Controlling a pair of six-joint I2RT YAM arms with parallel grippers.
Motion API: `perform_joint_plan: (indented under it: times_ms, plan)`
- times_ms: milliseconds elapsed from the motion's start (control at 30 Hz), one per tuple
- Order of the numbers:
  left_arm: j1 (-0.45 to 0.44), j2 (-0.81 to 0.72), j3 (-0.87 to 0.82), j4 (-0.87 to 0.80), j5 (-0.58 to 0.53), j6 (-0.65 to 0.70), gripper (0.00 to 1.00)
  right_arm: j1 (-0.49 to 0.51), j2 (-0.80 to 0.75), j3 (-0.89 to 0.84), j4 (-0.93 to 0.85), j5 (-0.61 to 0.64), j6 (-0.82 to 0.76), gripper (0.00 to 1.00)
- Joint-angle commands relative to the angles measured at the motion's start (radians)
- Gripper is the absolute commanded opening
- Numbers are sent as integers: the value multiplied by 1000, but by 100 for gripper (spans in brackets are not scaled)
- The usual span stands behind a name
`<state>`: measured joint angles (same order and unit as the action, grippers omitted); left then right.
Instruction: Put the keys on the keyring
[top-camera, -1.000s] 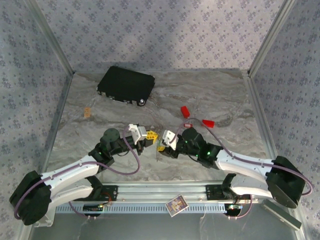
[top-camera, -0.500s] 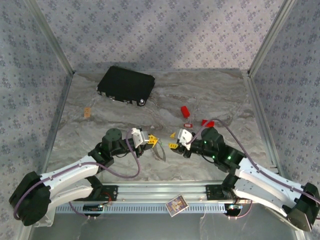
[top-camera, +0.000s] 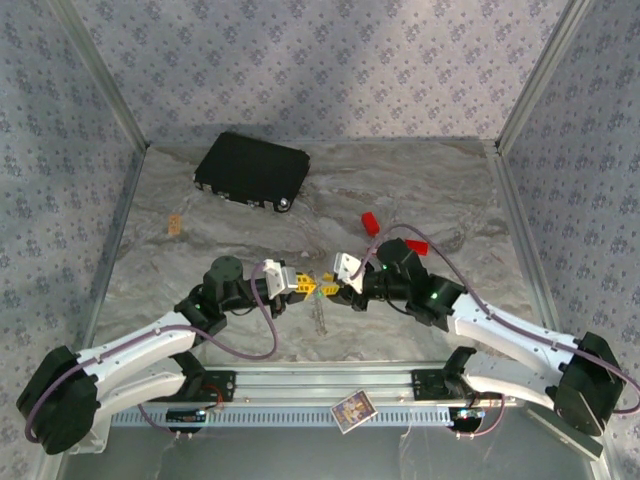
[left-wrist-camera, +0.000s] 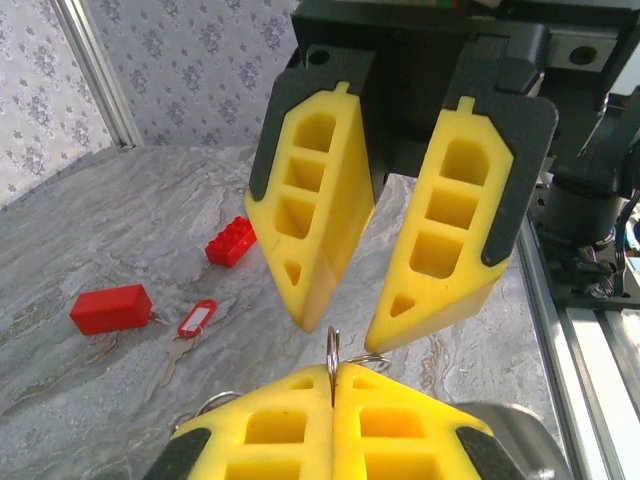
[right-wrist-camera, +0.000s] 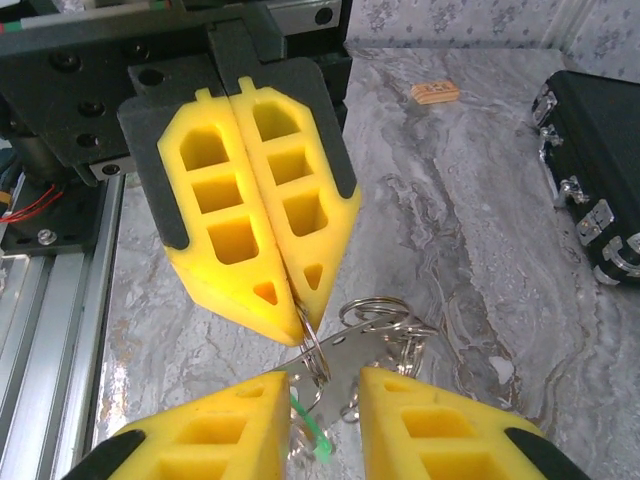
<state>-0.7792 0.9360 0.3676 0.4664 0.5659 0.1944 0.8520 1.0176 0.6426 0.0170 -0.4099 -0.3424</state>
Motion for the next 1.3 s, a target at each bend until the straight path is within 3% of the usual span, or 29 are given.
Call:
perform_joint_plan:
  times_ms: [0,367,567,600,667,700,800,900,967,1267]
  plan:
    - [-5,-17,29,45,47,6,0,-1,13,32,-18,-30,-24,24]
    - [-4,-8,31,60,80,-7,0,0,36,46,-1,-61,-27,14]
    - [-4,0,38,62,73,-13,0,1,41,55,-4,-85,-43,0]
    - [-4,1,42,53,51,-18,6,2,41,61,-15,-86,-54,0]
    - [-5,-4,68,-25,7,-5,34,2,40,84,-65,-78,-79,0]
    - [-5,-9,91,-100,-7,20,38,3,38,102,-105,-66,-98,0]
    - [-4,-19,160,-330,-39,121,38,2,43,163,-234,-11,-158,0]
    - [-4,-18,205,-454,-46,187,31,3,67,235,-363,24,-207,0]
    - [-5,-12,225,-487,-45,212,25,5,83,274,-419,36,-224,0]
    - [-4,37,275,-508,-19,272,21,35,149,374,-491,52,-267,0]
